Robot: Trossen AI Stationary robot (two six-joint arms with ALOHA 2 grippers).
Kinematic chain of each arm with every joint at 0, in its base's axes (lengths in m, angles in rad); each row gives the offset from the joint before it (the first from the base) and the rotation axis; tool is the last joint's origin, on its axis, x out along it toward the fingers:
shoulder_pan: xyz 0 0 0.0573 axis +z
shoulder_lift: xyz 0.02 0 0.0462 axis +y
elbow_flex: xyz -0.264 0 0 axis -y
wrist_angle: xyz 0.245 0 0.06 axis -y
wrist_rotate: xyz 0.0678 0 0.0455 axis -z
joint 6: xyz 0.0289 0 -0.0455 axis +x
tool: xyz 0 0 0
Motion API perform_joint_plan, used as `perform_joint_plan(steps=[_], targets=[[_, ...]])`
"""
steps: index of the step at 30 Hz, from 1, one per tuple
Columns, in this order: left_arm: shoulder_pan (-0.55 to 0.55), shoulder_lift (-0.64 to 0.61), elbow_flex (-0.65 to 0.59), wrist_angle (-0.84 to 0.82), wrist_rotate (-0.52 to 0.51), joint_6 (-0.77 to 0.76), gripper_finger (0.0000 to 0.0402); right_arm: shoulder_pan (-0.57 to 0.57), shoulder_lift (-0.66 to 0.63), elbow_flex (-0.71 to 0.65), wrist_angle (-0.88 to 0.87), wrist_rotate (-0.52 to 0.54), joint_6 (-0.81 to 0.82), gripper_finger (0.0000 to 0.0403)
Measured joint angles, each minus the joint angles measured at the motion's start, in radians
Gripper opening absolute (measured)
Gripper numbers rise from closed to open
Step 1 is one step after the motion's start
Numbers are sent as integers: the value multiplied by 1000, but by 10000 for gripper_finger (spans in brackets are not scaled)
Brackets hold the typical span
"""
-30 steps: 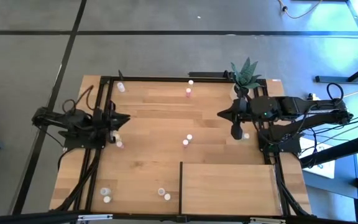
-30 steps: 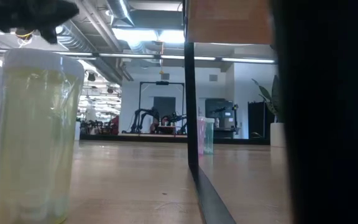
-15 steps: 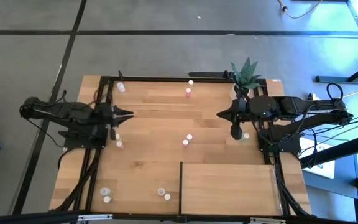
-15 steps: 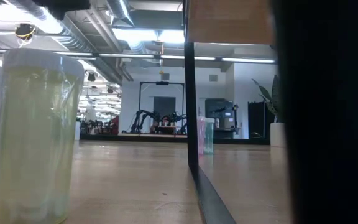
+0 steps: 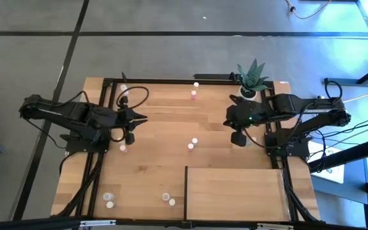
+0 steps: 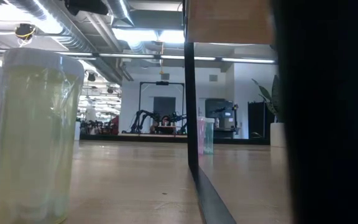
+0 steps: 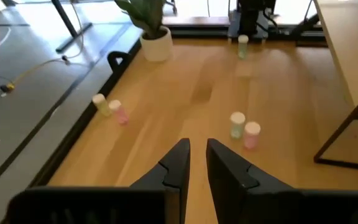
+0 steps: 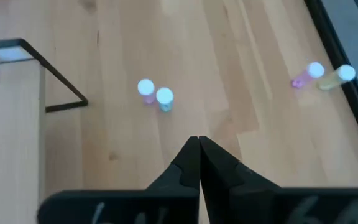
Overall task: Pick and place medicine bottles onto shelf by color
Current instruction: Put the top left blue pill bottle on the shelf
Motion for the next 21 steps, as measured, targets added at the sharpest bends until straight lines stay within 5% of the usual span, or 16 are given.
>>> perform_joint_plan(steps=[5,13,21], targets=[[0,12,0,0,1,-22,47,0,65,45,-2,-35,-48,34],[0,9,0,0,1,-22,47,0,117,62,14,-34,-54,133],[0,9,0,0,1,-22,47,0,154,62,93,-33,-265,219]])
